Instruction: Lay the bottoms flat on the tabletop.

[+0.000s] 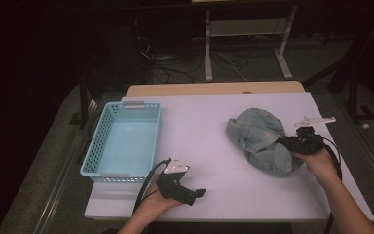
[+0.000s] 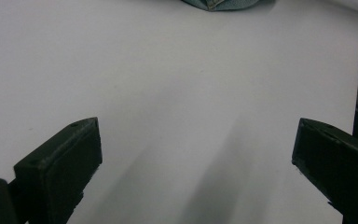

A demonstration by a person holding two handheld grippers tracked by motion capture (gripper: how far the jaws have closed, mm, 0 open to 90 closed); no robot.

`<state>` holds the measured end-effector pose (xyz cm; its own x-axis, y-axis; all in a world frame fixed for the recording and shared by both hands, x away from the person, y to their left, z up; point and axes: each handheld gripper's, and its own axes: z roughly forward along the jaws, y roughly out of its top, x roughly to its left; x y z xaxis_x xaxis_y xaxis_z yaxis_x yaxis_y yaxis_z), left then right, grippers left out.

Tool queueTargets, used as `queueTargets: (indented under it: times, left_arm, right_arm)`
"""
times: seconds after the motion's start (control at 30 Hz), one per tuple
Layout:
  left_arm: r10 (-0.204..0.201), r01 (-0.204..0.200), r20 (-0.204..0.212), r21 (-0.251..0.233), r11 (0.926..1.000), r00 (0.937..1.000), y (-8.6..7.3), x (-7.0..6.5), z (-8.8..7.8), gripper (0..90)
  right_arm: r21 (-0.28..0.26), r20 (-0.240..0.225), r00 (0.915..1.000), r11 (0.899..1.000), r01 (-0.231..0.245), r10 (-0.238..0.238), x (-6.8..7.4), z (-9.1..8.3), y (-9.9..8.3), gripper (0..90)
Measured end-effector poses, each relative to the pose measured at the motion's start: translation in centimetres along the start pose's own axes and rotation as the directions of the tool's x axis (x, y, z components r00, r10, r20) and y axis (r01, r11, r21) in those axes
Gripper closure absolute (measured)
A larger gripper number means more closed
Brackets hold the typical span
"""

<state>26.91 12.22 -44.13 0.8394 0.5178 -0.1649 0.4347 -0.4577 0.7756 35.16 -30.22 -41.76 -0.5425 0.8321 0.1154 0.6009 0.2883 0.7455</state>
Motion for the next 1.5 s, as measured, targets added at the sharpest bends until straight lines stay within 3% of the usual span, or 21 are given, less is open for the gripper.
queueTargets:
  times: [0.13, 0.23, 0.43, 0.6, 0.77, 1.0, 1.2, 1.4, 1.5]
  left_arm:
    - [0.000, 0.000, 0.001, -0.003, 1.0000, 1.0000, 0.0, 0.0, 0.0, 1.4]
    - [-0.006, 0.006, -0.001, -0.005, 1.0000, 1.0000, 0.0, 0.1, -0.1, 1.4]
    - [0.001, -0.001, 0.003, -0.001, 1.0000, 1.0000, 0.0, 0.1, 0.1, 1.4]
    - [0.000, 0.000, 0.001, -0.002, 1.0000, 1.0000, 0.0, 0.0, 0.1, 1.4]
    - [-0.004, 0.004, 0.001, -0.004, 1.0000, 1.0000, 0.0, 0.1, 0.1, 1.4]
    - [-0.001, 0.001, 0.001, -0.001, 1.0000, 1.0000, 0.0, 0.0, 0.1, 1.4]
    - [-0.003, 0.003, 0.000, -0.004, 1.0000, 1.0000, 0.0, 0.1, 0.1, 1.4]
    - [0.000, 0.000, 0.001, 0.000, 1.0000, 1.0000, 0.0, 0.0, 0.1, 1.4]
    - [0.002, -0.002, 0.000, 0.001, 1.0000, 1.0000, 0.0, 0.0, 0.0, 1.4]
  right_arm:
    - [-0.025, -0.037, 0.9991, 0.999, -0.021, 0.020, -0.1, -0.6, 0.0, 75.8]
    - [-0.064, -0.095, 0.9951, 0.997, -0.035, 0.029, 0.2, -1.6, 0.4, 62.1]
    - [-0.142, -0.150, 0.9874, 0.989, 0.029, -0.051, 2.5, -3.7, 1.9, 45.8]
    - [-0.182, -0.170, 0.9782, 0.979, 0.088, -0.119, 5.0, -4.5, 3.3, 40.1]
    - [-0.210, -0.218, 0.9607, 0.970, 0.126, -0.172, 7.1, -4.7, 4.5, 39.7]
    - [-0.176, -0.262, 0.9371, 0.966, 0.188, -0.231, 9.7, -2.7, 5.0, 39.6]
    - [-0.114, -0.276, 0.9251, 0.965, 0.238, -0.261, 11.2, -0.1, 4.7, 39.6]
    - [-0.015, -0.265, 0.9238, 0.959, 0.282, -0.276, 11.8, 2.8, 3.6, 40.5]
    - [0.029, -0.239, 0.9270, 0.952, 0.304, -0.289, 11.9, 3.7, 3.1, 46.6]
